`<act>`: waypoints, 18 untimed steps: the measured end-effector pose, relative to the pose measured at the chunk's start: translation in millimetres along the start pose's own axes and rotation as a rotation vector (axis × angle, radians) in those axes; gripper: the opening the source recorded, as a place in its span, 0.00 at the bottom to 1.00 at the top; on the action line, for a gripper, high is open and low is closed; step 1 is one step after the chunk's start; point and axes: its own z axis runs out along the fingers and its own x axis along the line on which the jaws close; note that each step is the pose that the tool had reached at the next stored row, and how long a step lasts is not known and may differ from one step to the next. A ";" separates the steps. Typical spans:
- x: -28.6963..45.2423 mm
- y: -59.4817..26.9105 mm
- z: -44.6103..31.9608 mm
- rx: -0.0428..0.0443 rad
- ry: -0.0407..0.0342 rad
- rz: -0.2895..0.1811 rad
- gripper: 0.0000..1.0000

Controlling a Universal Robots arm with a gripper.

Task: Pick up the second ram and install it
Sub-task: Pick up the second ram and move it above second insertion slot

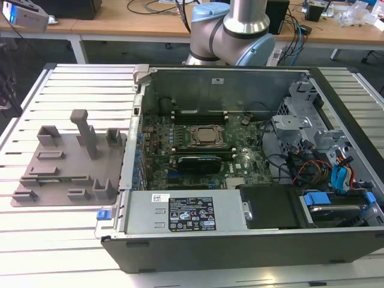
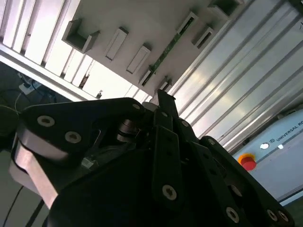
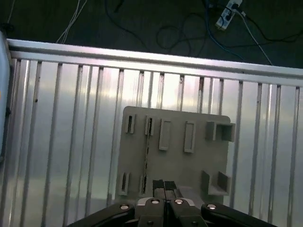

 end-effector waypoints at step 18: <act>0.0 0.0 0.4 0.0050 -0.0087 0.202 0.11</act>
